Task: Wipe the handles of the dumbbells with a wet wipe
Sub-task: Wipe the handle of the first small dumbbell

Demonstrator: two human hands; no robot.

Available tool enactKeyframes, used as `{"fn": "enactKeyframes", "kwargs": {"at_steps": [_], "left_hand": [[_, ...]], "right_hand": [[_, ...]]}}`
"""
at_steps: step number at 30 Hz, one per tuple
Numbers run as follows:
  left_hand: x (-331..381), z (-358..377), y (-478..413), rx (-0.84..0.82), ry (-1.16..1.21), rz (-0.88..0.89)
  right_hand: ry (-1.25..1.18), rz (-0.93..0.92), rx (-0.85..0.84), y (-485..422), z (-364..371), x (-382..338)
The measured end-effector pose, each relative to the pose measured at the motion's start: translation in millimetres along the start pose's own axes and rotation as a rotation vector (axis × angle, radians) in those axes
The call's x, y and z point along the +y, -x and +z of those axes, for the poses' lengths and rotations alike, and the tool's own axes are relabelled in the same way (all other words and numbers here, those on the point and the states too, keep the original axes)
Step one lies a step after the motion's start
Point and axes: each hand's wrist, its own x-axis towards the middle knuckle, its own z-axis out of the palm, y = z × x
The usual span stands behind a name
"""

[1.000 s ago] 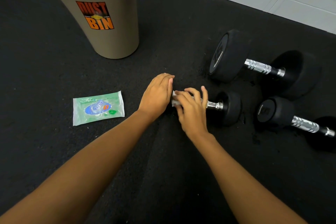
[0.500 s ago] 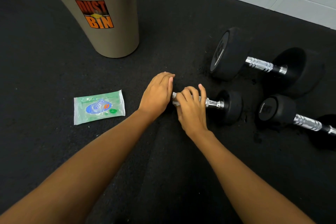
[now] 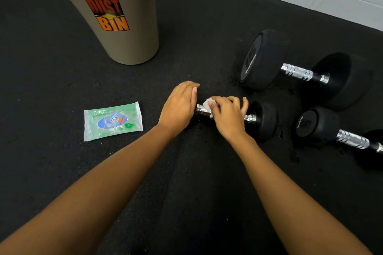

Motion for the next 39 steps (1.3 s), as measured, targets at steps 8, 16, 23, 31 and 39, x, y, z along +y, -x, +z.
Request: {"fn": "enactKeyframes", "kwargs": {"at_steps": [8,16,23,31,39], "left_hand": [[0,-1,0,-0.006,0.018,-0.006],[0,0,-1,-0.004,0.016,-0.013],[0,-1,1,0.000,0.011,0.006],[1,-2,-1,-0.009,-0.003,-0.002],[2,-5,1,-0.022,-0.001,0.001]], "right_hand": [[0.058,-0.173,-0.068,1,-10,1],[0.125,0.041,-0.354,-32,-20,-5],[0.002,0.183,-0.333,-21,-21,-5],[-0.037,0.023,-0.120,1,-17,4],[-0.077,0.073,-0.021,9,-9,2]]}}
